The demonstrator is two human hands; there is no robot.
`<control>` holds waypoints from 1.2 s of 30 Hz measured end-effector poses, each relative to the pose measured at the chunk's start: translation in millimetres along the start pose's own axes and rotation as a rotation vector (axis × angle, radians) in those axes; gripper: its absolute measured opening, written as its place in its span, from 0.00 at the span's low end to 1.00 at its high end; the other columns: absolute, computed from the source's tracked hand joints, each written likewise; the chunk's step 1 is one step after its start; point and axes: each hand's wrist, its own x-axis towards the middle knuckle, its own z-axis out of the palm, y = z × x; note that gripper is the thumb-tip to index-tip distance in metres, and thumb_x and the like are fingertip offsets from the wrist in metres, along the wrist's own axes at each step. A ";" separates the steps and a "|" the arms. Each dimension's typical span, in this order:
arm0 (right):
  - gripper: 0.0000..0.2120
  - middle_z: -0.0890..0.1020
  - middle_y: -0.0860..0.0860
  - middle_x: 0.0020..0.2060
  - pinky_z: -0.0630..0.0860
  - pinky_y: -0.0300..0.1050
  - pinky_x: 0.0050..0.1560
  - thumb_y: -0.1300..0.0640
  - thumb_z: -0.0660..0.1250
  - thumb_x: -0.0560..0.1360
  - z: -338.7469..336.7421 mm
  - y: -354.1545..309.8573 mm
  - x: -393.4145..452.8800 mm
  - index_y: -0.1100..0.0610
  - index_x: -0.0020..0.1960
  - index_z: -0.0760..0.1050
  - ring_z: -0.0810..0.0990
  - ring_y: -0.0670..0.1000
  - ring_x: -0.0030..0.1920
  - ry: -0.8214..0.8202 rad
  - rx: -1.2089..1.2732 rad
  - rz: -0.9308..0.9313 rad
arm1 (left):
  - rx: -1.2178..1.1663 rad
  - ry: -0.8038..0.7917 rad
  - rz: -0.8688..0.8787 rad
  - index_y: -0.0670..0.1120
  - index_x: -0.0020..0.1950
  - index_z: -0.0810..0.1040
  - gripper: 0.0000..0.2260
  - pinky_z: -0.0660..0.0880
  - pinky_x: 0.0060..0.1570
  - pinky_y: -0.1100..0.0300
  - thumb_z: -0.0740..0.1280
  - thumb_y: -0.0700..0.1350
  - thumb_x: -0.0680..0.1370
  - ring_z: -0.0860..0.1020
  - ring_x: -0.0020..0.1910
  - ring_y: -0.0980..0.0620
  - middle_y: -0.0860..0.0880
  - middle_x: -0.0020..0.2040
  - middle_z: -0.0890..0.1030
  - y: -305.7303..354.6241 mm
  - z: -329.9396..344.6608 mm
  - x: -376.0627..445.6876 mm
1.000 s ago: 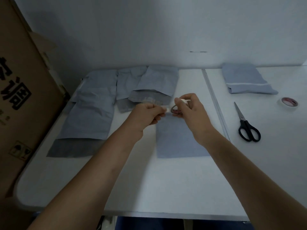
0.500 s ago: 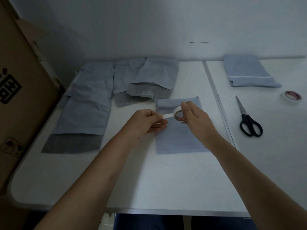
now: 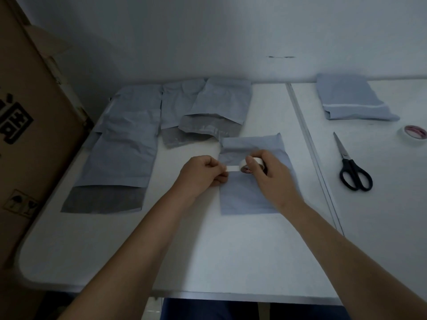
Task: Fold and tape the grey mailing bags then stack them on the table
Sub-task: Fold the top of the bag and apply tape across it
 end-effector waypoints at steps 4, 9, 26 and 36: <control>0.11 0.82 0.40 0.38 0.75 0.38 0.48 0.48 0.64 0.78 -2.9 -1.5 6.0 0.56 0.48 0.76 0.80 0.41 0.47 -0.066 -0.033 -0.026 | 0.025 0.005 0.001 0.41 0.46 0.81 0.05 0.80 0.51 0.54 0.69 0.43 0.77 0.84 0.42 0.50 0.47 0.41 0.85 0.4 -0.6 0.9; 0.11 0.82 0.43 0.38 0.74 0.37 0.45 0.50 0.64 0.78 -3.2 -9.3 13.9 0.58 0.46 0.77 0.80 0.42 0.43 -0.062 0.007 -0.042 | 0.047 -0.006 0.001 0.41 0.46 0.80 0.05 0.81 0.51 0.53 0.69 0.42 0.77 0.84 0.42 0.50 0.47 0.41 0.85 4.1 -2.4 0.9; 0.18 0.77 0.51 0.31 0.71 0.35 0.35 0.50 0.70 0.75 8.4 -6.8 10.6 0.63 0.38 0.70 0.82 0.48 0.38 0.006 0.134 -0.002 | 0.317 0.138 0.106 0.49 0.45 0.82 0.06 0.71 0.38 0.66 0.69 0.50 0.76 0.79 0.37 0.61 0.55 0.38 0.82 3.4 -9.1 -8.8; 0.20 0.73 0.48 0.30 0.71 0.51 0.38 0.46 0.72 0.71 15.6 4.7 6.5 0.60 0.34 0.69 0.74 0.52 0.37 0.087 0.047 -0.073 | 0.351 0.185 0.075 0.50 0.44 0.81 0.06 0.68 0.34 0.67 0.69 0.51 0.76 0.78 0.35 0.59 0.54 0.36 0.81 -4.1 -8.7 -11.9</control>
